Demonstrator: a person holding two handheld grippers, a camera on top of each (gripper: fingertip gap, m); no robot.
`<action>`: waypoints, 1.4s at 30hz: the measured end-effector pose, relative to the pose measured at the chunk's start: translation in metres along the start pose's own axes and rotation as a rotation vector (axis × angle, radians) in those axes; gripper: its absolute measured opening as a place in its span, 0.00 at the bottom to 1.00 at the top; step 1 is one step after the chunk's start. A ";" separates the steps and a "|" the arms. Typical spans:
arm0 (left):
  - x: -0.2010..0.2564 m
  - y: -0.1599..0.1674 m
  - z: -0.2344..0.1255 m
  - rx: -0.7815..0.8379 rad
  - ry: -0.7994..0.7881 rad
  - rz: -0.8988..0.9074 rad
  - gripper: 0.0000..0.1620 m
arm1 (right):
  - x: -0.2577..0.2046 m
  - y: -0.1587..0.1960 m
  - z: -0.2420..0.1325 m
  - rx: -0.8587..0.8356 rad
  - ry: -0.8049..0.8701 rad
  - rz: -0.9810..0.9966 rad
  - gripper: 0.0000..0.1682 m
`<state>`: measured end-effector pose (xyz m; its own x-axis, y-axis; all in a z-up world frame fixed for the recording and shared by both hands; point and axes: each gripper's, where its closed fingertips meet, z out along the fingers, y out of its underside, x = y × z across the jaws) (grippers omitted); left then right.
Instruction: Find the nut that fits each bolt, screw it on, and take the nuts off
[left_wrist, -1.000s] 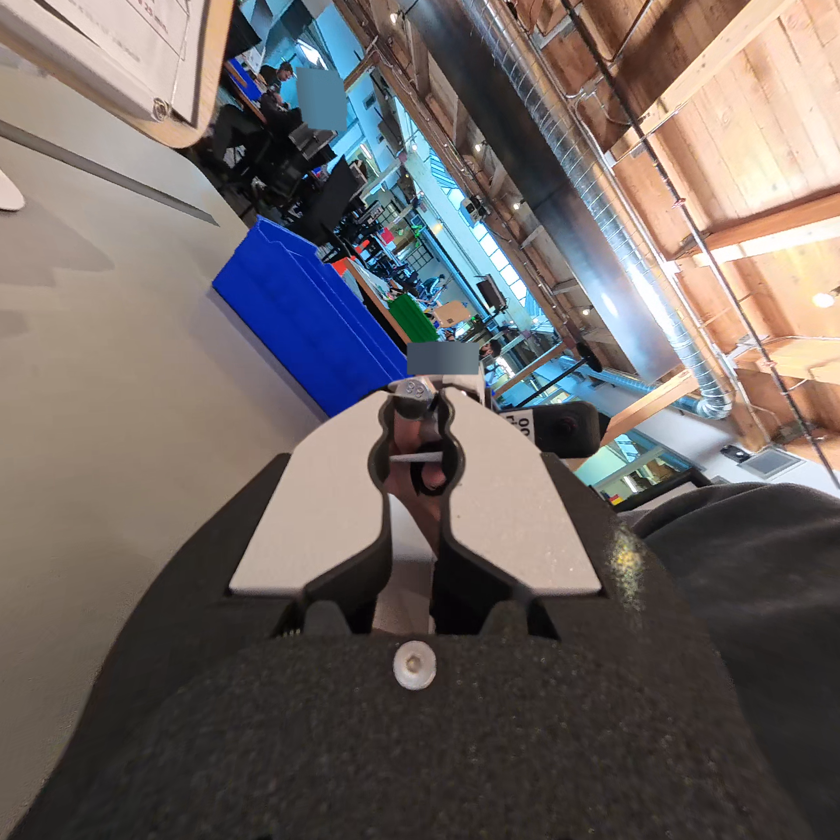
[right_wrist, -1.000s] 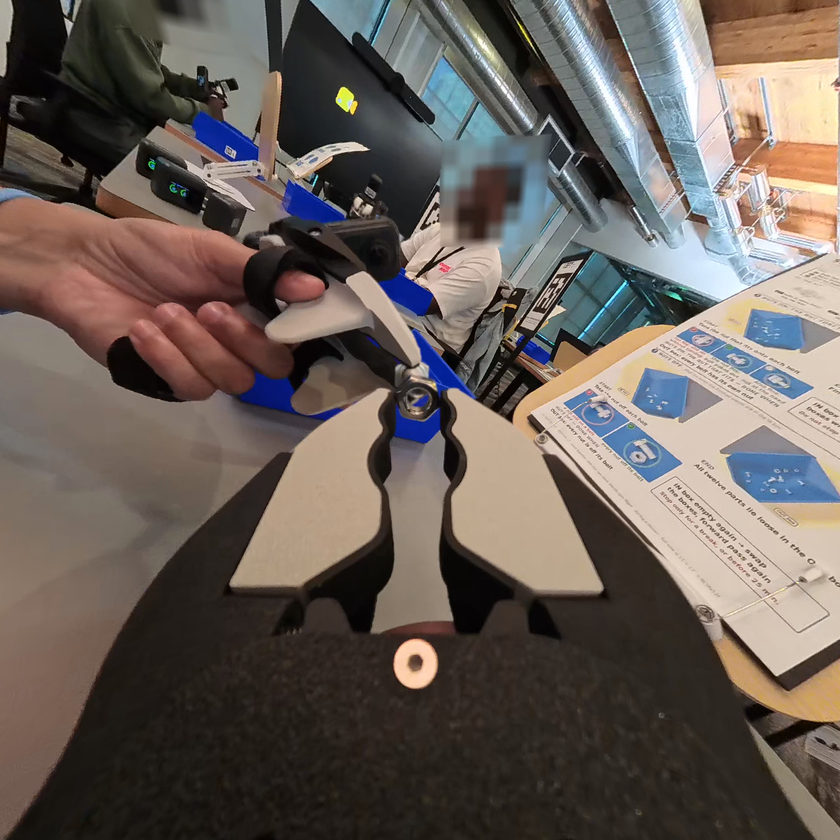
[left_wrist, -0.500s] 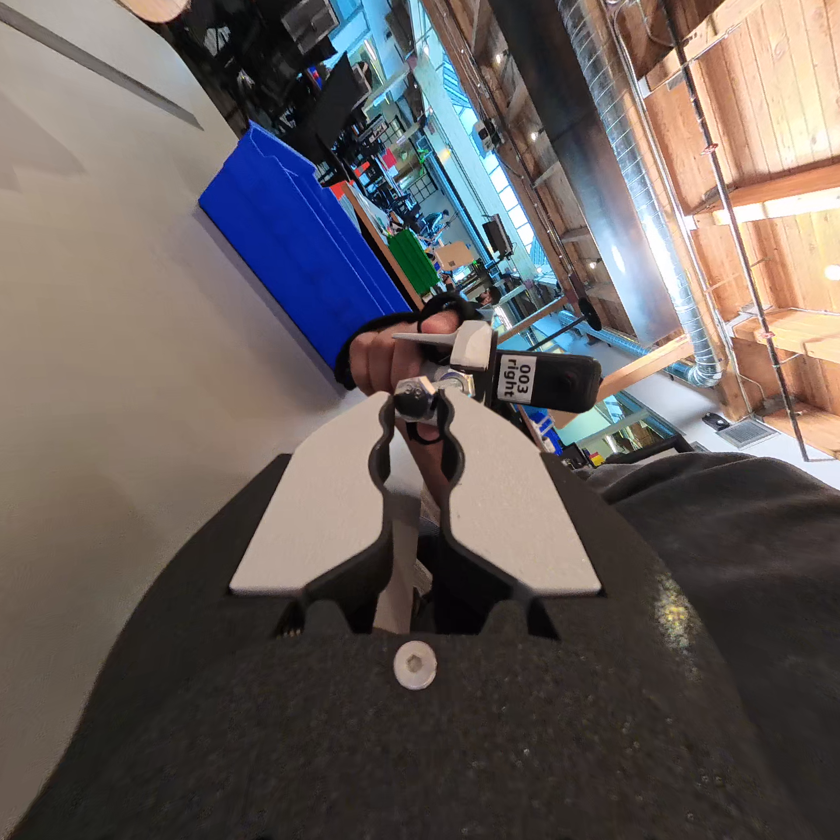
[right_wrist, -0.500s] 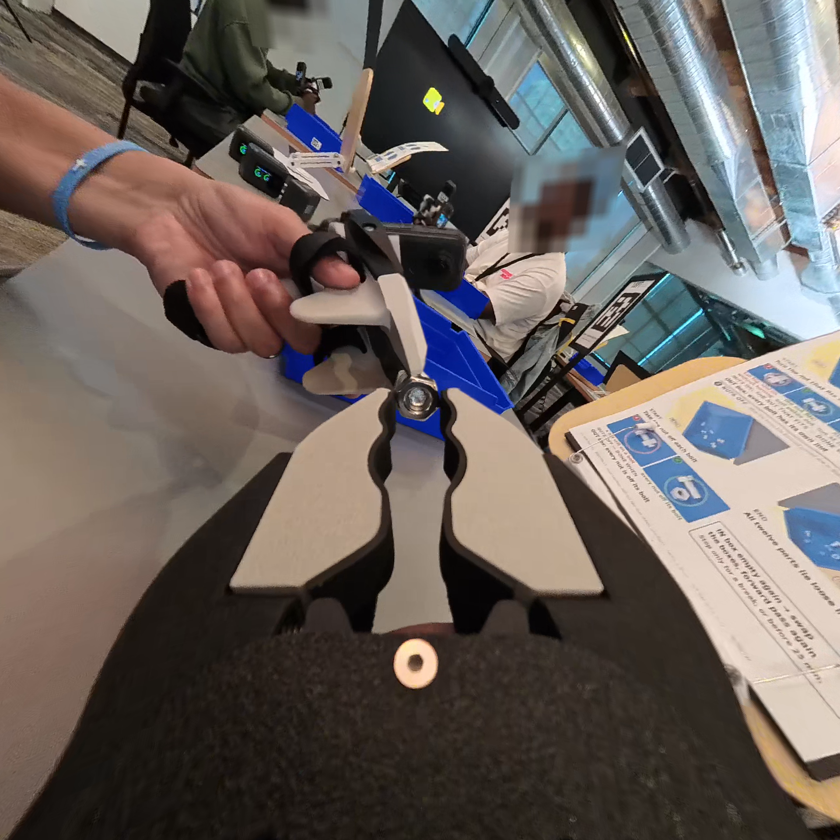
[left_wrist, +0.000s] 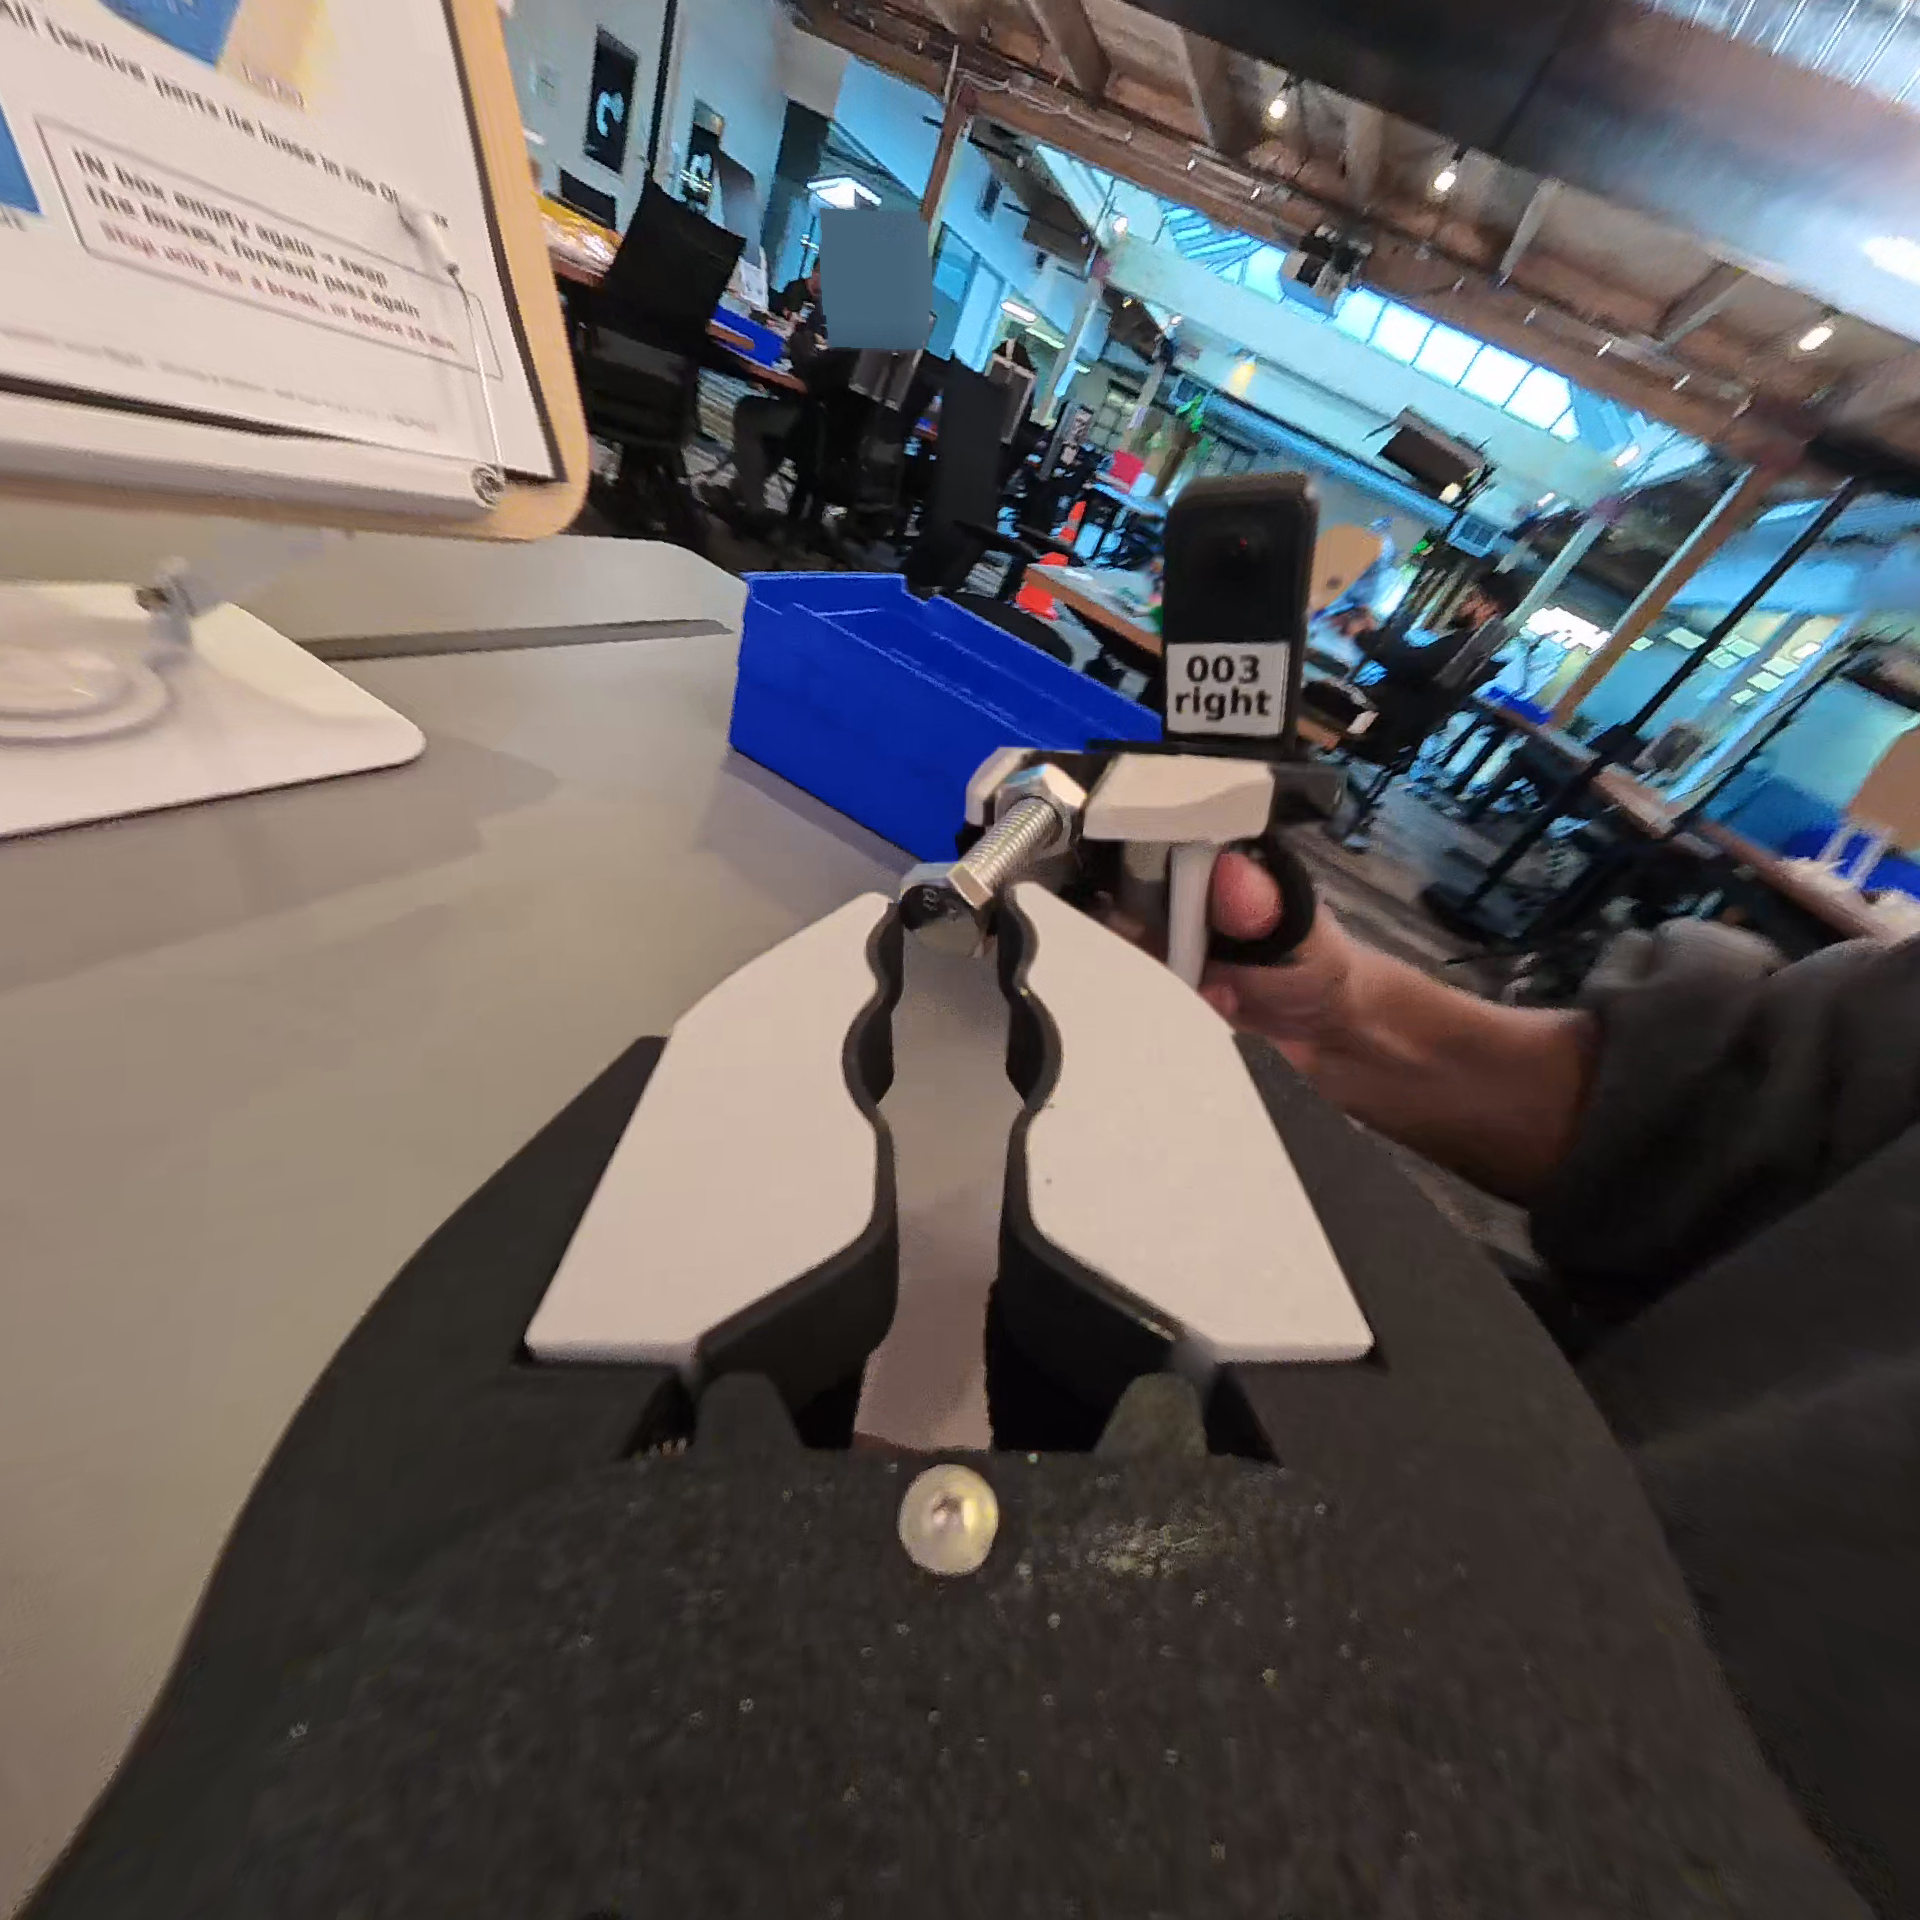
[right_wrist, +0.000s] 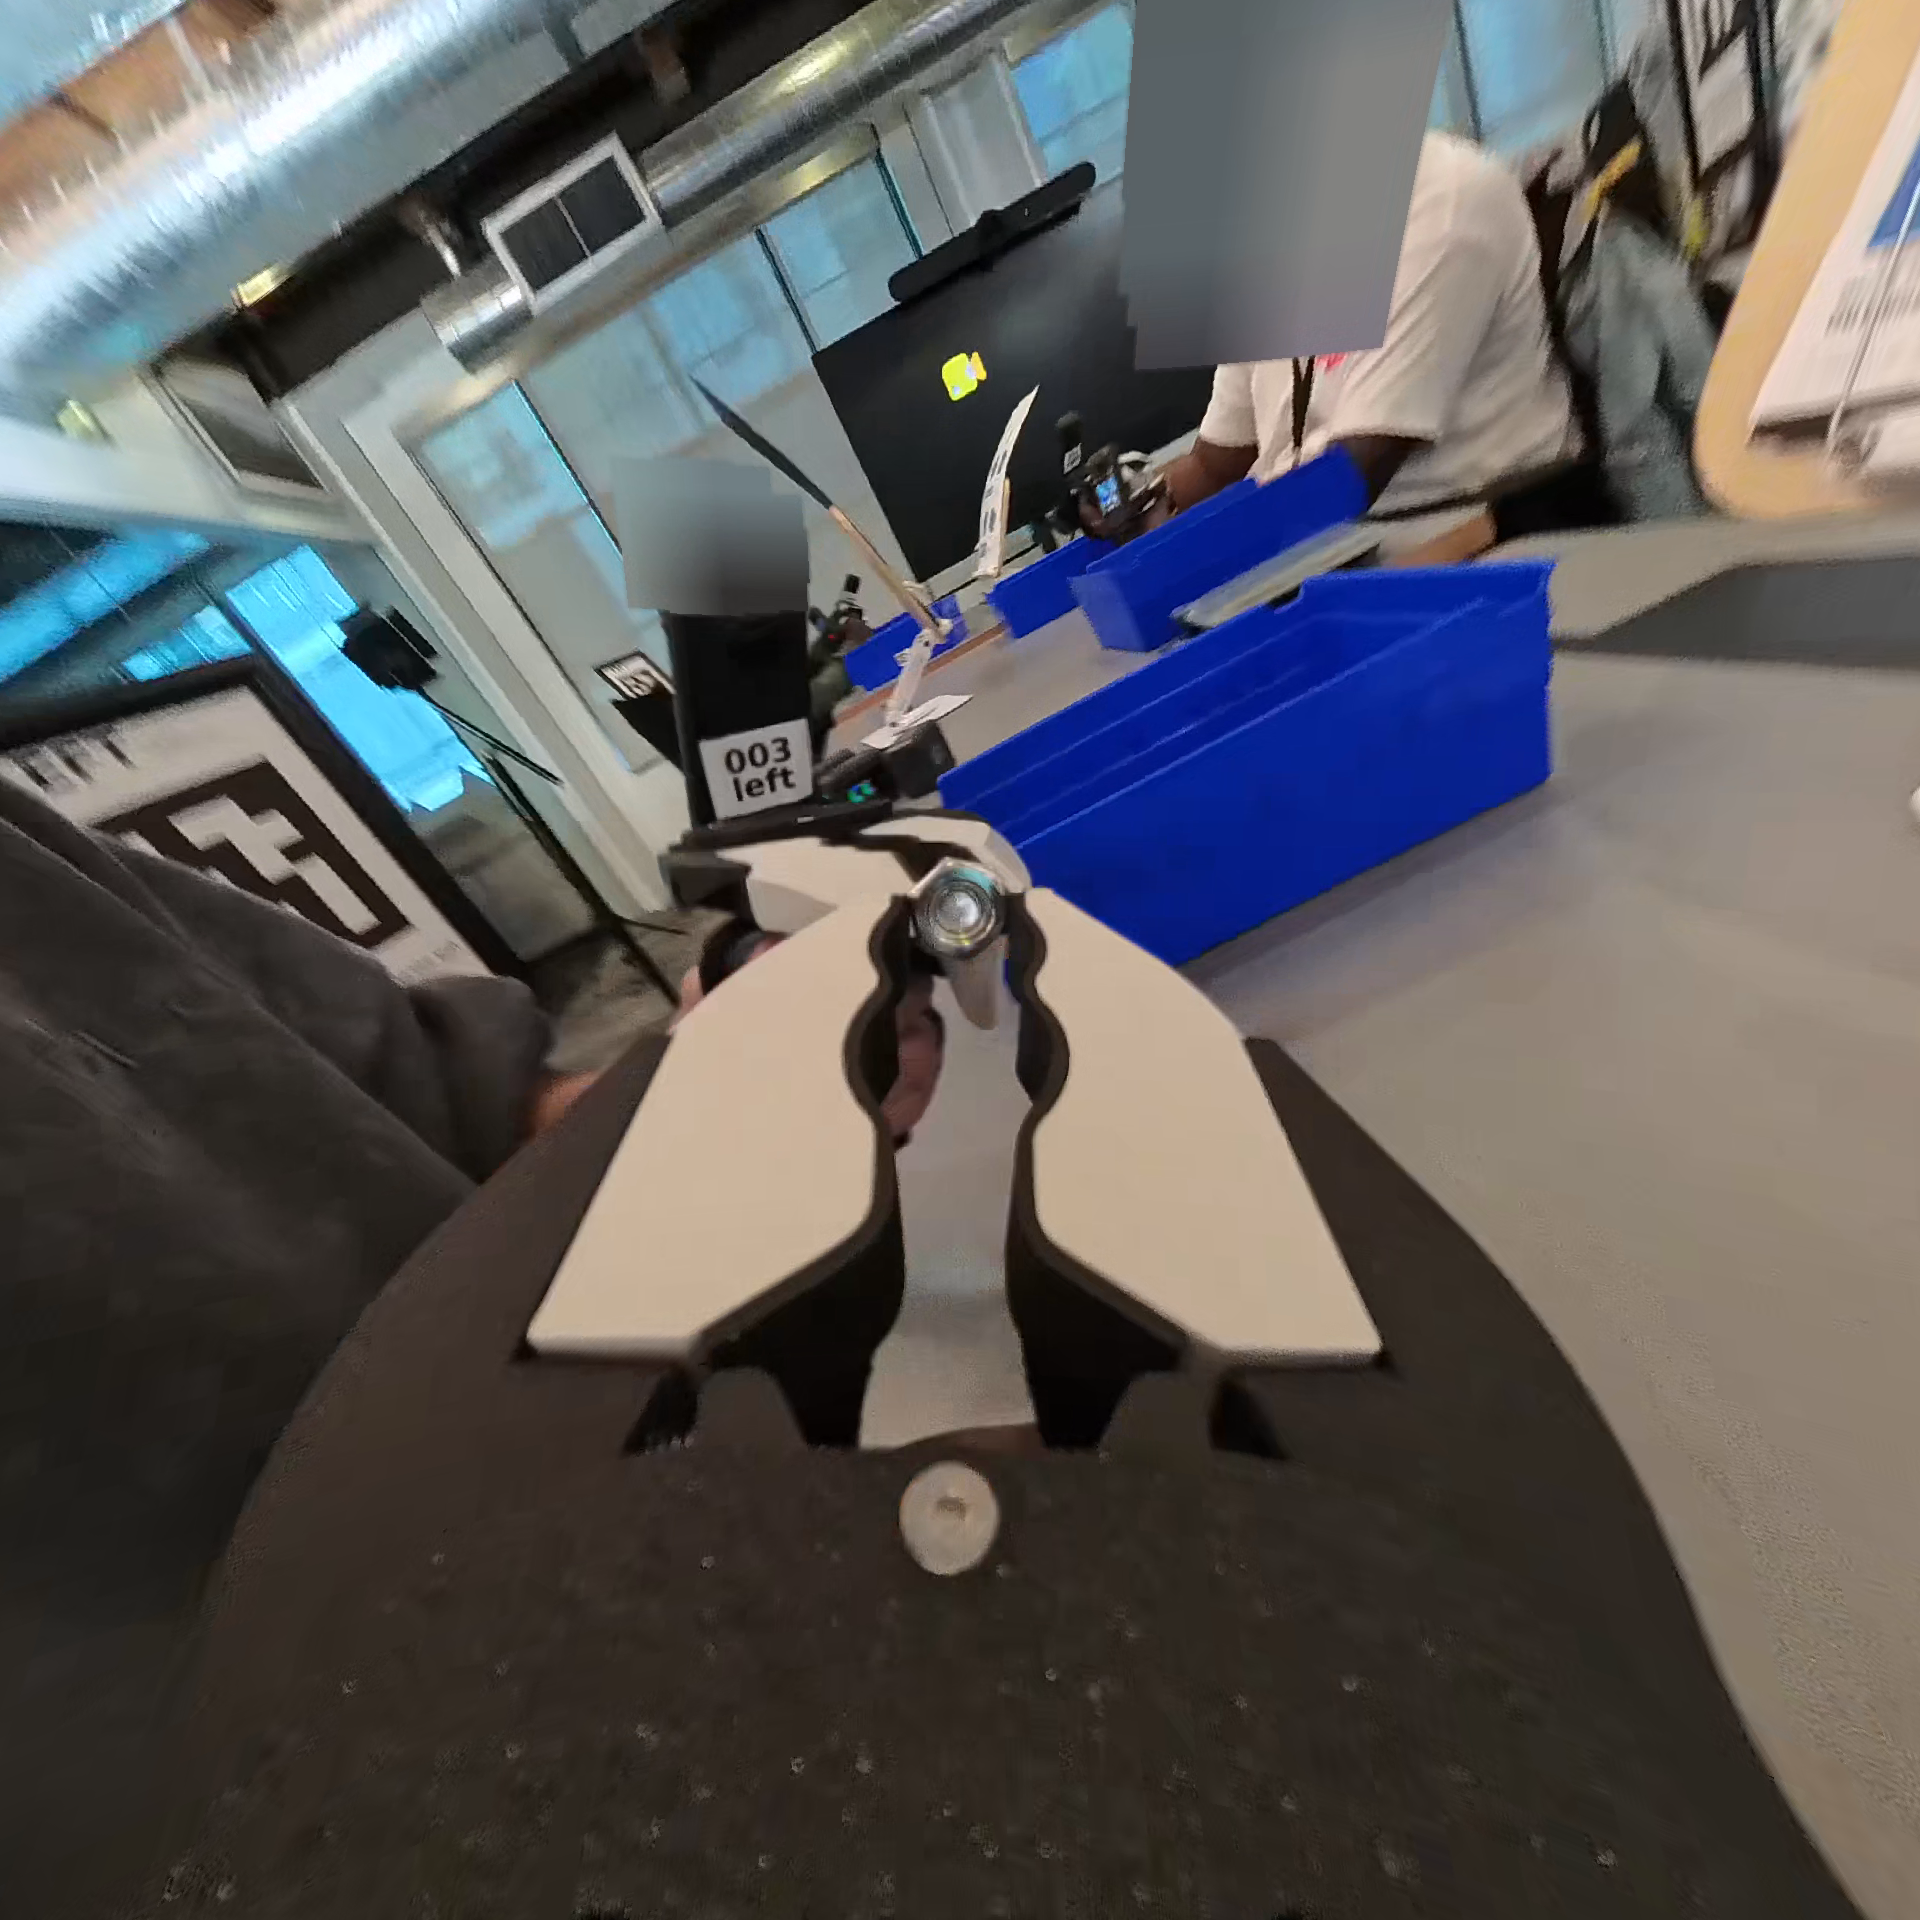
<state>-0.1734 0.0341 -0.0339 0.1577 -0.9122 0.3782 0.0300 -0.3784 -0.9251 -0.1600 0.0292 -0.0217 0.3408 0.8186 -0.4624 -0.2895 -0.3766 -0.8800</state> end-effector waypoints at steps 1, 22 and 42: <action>-0.001 0.001 0.000 -0.006 -0.020 0.036 0.10 | 0.001 0.001 0.000 -0.009 -0.008 0.069 0.11; -0.053 0.028 -0.009 -0.166 -0.427 0.219 0.04 | 0.031 0.025 0.001 -0.201 0.269 -0.155 0.11; -0.031 0.053 0.001 -0.366 -0.198 -0.002 0.04 | 0.022 0.046 0.002 -0.463 0.257 -1.188 0.11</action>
<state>-0.1755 0.0430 -0.0948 0.3463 -0.8769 0.3333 -0.3167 -0.4437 -0.8384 -0.1676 0.0308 -0.0718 0.3494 0.6663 0.6587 0.6218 0.3610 -0.6950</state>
